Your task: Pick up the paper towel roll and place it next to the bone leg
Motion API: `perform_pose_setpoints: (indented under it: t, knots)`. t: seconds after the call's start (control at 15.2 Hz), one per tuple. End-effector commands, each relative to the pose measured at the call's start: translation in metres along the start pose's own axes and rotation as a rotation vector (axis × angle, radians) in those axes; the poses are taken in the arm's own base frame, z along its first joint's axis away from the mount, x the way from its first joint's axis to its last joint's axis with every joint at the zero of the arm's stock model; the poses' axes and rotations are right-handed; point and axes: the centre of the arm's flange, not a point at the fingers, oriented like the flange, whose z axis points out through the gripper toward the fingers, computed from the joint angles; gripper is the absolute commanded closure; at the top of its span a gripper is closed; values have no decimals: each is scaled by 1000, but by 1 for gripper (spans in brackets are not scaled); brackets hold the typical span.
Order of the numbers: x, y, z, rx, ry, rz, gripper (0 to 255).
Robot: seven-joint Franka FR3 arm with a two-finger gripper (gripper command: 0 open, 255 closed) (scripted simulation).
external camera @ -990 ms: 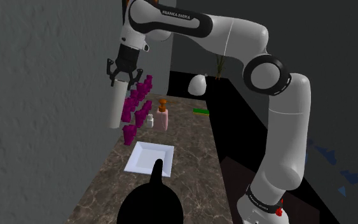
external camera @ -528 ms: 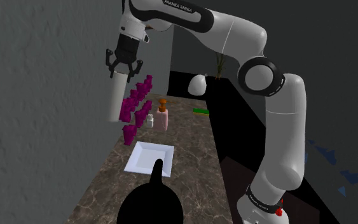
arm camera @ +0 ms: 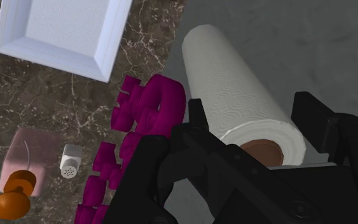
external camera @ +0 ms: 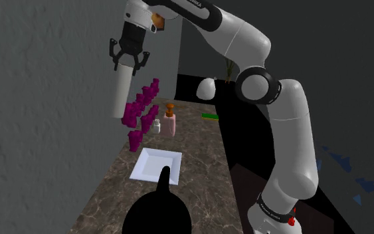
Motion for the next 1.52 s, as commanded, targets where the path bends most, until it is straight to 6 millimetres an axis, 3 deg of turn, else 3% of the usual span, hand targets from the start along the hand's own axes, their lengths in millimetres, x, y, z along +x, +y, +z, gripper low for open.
perform_pose_setpoints:
  t: [0.0, 1.45]
  knots:
    - [-15, 1, -3, -1, 0, 0, 255]
    - [-300, 53, 5, -1, 0, 0, 255]
